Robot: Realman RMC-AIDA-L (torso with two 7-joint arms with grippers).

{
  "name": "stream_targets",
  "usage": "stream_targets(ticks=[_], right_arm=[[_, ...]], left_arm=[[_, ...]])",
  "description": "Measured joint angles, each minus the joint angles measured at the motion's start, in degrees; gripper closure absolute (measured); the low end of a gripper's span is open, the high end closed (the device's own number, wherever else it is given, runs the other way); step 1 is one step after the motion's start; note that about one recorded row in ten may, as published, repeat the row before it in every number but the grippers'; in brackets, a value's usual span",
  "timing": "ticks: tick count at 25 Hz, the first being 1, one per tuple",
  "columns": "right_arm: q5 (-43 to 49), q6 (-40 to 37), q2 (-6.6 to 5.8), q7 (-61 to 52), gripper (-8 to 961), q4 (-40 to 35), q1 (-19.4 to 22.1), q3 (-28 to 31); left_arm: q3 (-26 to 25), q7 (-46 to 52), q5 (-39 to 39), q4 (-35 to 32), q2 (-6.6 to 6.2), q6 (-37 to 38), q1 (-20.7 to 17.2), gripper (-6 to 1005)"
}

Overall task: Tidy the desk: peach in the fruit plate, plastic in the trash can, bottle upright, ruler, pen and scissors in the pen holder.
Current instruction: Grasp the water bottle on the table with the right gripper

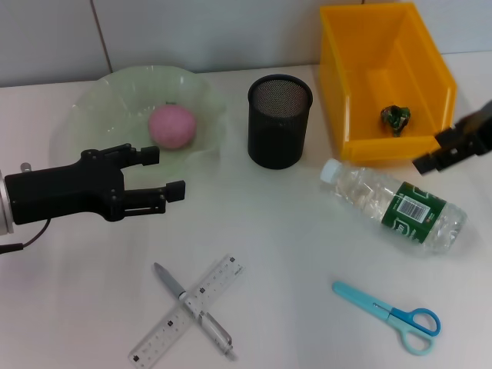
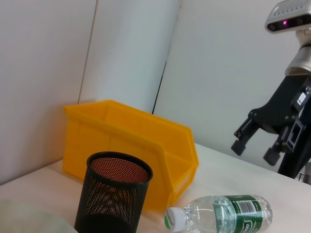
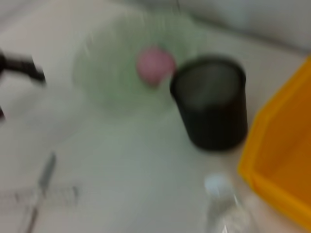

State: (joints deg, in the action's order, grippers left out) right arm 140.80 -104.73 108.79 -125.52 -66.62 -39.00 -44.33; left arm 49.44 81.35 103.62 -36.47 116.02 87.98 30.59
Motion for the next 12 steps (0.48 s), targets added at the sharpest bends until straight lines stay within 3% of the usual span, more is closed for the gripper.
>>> stream_targets(ticks=[6, 12], right_arm=[[11.0, -1.2, 0.59, -1.4, 123, 1.3, -5.2, -4.1], [14.1, 2.1, 0.79, -1.8, 123, 6.7, -8.5, -8.9]], left_arm=[[0.0, 0.4, 0.0, 0.0, -0.09, 0.0, 0.1, 126], [-0.1, 0.5, 0.0, 0.0, -0.07, -0.1, 0.1, 125]])
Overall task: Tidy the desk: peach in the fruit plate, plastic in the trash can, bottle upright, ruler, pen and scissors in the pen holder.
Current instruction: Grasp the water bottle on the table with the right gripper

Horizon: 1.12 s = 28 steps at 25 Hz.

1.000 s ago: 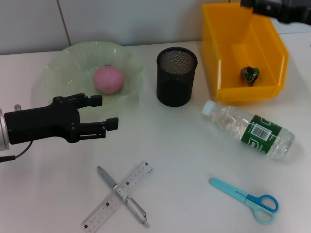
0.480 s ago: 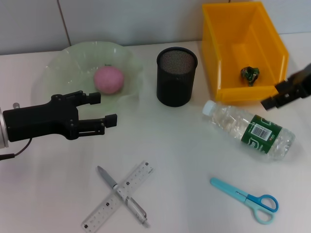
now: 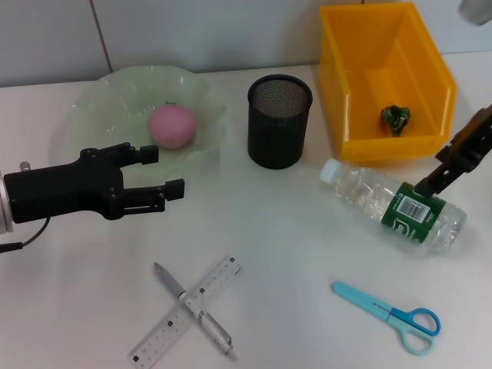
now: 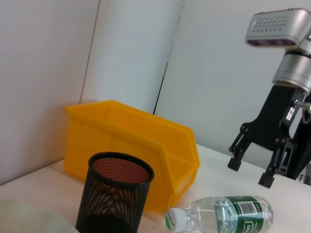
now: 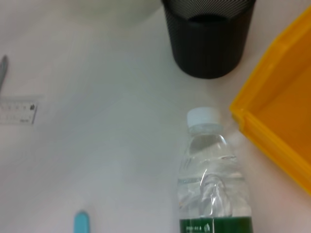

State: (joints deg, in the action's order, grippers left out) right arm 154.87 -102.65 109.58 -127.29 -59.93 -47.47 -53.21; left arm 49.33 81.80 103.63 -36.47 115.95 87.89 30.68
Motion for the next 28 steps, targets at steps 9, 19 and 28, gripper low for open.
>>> stream_targets(ticks=[9, 19, 28], right_arm=[[2.4, 6.3, 1.36, 0.4, 123, 6.9, -2.5, -5.8], [4.5, 9.4, 2.91, 0.4, 122, 10.0, -3.0, -7.0], [5.3, 12.8, 4.01, 0.5, 122, 12.2, -2.9, -7.1]], left_arm=[[0.0, 0.0, 0.0, 0.0, 0.25, 0.0, 0.1, 126], [0.0, 0.0, 0.0, 0.0, 0.41, 0.2, 0.2, 125], [0.0, 0.0, 0.0, 0.0, 0.35, 0.5, 0.2, 126]])
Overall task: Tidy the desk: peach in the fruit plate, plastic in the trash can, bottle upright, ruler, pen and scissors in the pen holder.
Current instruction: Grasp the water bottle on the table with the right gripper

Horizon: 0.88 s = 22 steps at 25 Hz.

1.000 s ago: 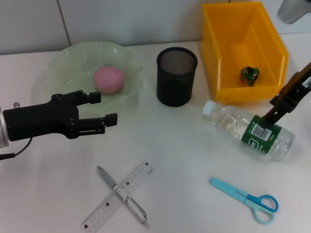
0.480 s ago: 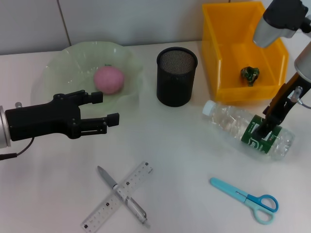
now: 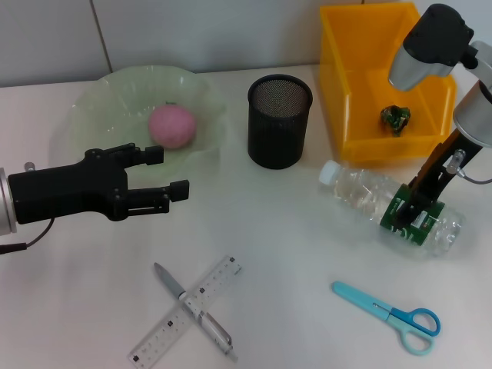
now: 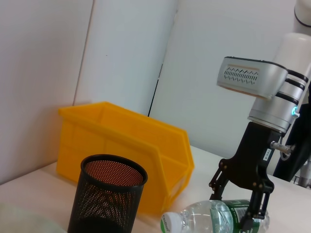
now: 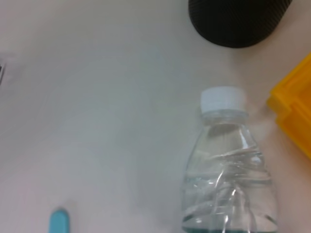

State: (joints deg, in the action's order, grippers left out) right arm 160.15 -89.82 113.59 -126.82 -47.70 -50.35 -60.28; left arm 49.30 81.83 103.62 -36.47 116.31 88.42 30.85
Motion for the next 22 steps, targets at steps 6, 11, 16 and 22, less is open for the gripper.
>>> stream_targets(ticks=[6, 11, 16, 22], right_arm=[[1.7, 1.4, 0.97, 0.0, 122, 0.6, 0.0, 0.0], [1.9, 2.5, 1.42, 0.0, 123, 1.7, -0.2, 0.0], [2.0, 3.8, 1.59, 0.0, 126, 3.1, -0.3, 0.0], [2.1, 5.1, 1.66, 0.0, 134, 4.6, -0.3, -0.2]], left_arm=[[0.0, -0.1, 0.0, 0.0, -0.09, 0.1, -0.1, 125], [0.0, -0.2, 0.0, 0.0, -0.12, 0.2, -0.2, 125], [0.0, -0.5, 0.0, 0.0, -0.12, 0.4, -0.3, 125], [0.0, -0.6, 0.0, 0.0, -0.12, 0.5, -0.4, 125]])
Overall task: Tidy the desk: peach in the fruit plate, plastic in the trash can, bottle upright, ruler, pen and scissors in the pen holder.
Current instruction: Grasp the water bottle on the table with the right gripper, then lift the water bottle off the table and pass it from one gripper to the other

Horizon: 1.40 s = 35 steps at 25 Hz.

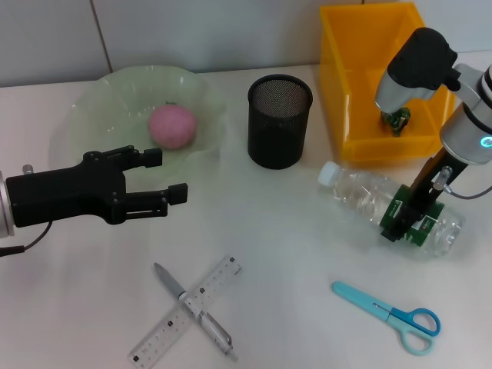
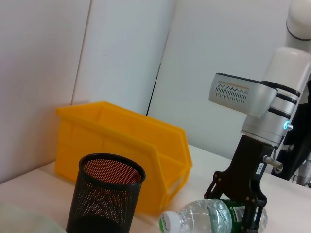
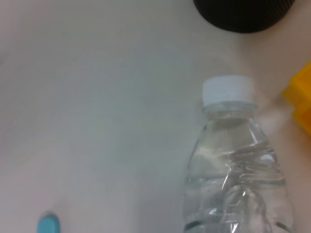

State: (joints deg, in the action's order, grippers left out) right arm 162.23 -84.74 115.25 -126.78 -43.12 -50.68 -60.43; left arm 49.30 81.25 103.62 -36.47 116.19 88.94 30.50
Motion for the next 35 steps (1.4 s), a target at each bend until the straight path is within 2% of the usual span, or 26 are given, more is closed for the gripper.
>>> stream_targets(ticks=[11, 22, 25, 26, 35], right_arm=[[0.1, 0.6, 0.63, 0.0, 149, -0.3, 0.5, -0.8], [-0.6, -0.5, 0.68, 0.1, 159, -2.1, 0.9, -0.2], [-3.6, -2.6, 0.47, 1.0, 161, -4.7, 1.9, 0.1], [-7.1, -4.6, 0.22, 2.3, 161, -7.3, 2.9, 0.6], [-14.5, -7.9, -0.08, 8.0, 181, -11.1, 5.5, 6.3]], left_arm=[[0.0, 0.2, 0.0, 0.0, 0.06, 0.2, -0.1, 125], [0.0, 0.5, 0.0, 0.0, 0.19, 0.4, -0.2, 126], [0.0, 0.4, -0.1, 0.0, 0.24, 0.4, -0.3, 126], [0.0, 0.4, -0.3, 0.0, 0.27, 0.4, -0.3, 126], [0.0, 0.2, -2.1, 0.0, 0.27, 0.4, -0.8, 126]])
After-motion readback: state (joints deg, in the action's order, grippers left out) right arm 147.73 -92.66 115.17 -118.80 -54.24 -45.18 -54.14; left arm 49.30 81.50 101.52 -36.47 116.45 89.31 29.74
